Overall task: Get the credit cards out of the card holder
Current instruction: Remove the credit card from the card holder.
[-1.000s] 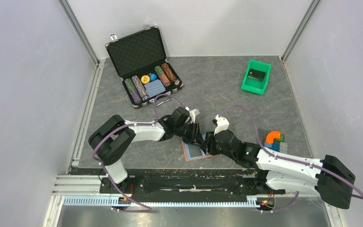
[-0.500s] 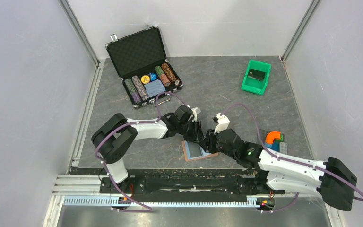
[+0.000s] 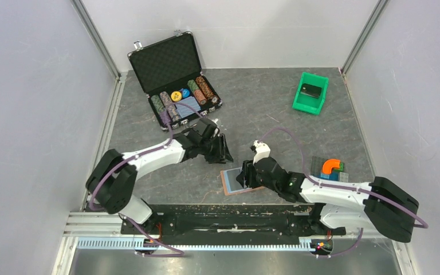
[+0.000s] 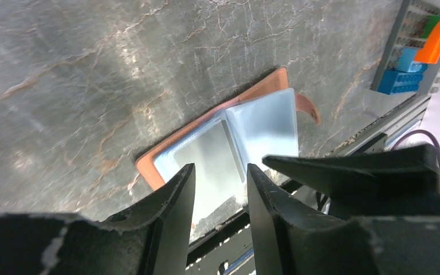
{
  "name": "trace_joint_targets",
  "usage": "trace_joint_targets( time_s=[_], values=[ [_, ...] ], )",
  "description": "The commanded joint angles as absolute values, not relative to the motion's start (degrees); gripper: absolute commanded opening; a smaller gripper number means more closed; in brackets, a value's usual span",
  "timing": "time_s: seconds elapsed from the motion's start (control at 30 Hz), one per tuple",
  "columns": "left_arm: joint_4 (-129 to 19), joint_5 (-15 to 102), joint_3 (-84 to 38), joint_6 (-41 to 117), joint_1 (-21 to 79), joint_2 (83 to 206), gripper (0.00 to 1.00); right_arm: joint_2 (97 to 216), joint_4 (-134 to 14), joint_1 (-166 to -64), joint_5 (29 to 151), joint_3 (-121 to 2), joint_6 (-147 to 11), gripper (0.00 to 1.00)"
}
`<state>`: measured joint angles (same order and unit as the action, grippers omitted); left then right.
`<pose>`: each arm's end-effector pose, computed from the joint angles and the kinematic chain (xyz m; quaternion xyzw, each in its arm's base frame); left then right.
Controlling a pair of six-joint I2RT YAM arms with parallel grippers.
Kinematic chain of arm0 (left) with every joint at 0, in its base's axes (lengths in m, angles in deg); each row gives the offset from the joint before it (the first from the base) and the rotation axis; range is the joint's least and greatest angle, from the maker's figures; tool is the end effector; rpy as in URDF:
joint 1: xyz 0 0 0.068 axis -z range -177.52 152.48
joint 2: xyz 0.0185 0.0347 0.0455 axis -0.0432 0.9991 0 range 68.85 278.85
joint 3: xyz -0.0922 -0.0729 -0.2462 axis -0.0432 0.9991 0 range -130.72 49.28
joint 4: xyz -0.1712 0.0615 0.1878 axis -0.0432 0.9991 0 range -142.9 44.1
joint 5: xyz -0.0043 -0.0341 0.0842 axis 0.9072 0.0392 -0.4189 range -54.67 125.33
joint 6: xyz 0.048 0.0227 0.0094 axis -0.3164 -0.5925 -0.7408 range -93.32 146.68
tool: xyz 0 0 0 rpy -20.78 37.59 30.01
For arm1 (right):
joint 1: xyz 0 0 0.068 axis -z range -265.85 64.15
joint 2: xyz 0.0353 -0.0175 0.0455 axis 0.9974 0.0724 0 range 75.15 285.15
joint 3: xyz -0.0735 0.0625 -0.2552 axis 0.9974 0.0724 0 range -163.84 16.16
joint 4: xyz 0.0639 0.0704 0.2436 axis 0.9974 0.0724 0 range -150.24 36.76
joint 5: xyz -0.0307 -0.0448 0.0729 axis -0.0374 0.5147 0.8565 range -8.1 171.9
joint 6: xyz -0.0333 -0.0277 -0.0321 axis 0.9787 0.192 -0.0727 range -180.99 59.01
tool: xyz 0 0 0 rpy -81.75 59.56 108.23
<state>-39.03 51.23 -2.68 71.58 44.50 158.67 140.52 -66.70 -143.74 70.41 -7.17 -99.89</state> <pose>0.2286 -0.2191 0.1894 0.0218 0.9365 -0.3182 0.1458 0.1232 0.1832 0.1706 -0.1009 0.8803 0.2811 0.3687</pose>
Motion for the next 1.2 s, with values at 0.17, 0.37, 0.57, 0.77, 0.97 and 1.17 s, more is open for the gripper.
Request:
trace_joint_targets(
  time_s=[0.17, 0.37, 0.57, 0.77, 0.97, 1.17],
  values=[
    [-27.3, 37.6, 2.4, 66.1, 42.3, 142.0, 0.54, 147.6, -64.4, -145.4, 68.2, -13.9, -98.7, 0.61],
    [-22.1, 30.1, 4.6, 63.3, 42.3, 132.6, 0.61, 152.4, -60.3, -148.3, 65.2, -19.3, -98.8, 0.66],
    [-21.1, 28.8, 6.9, 62.9, 42.3, 128.2, 0.64, 158.3, -52.8, -151.0, 60.0, -25.1, -98.6, 0.67],
    [-21.5, 29.4, 8.8, 63.5, 42.4, 126.9, 0.64, 161.8, -49.8, -152.7, 56.7, -27.5, -98.3, 0.67],
    [-22.5, 29.7, 9.6, 63.9, 42.3, 126.4, 0.65, 164.1, -48.1, -153.4, 54.9, -29.0, -97.5, 0.66],
    [-22.7, 30.2, 9.4, 63.8, 42.3, 127.2, 0.65, 164.8, -48.1, -153.5, 55.1, -28.8, -97.4, 0.57]
  ],
)
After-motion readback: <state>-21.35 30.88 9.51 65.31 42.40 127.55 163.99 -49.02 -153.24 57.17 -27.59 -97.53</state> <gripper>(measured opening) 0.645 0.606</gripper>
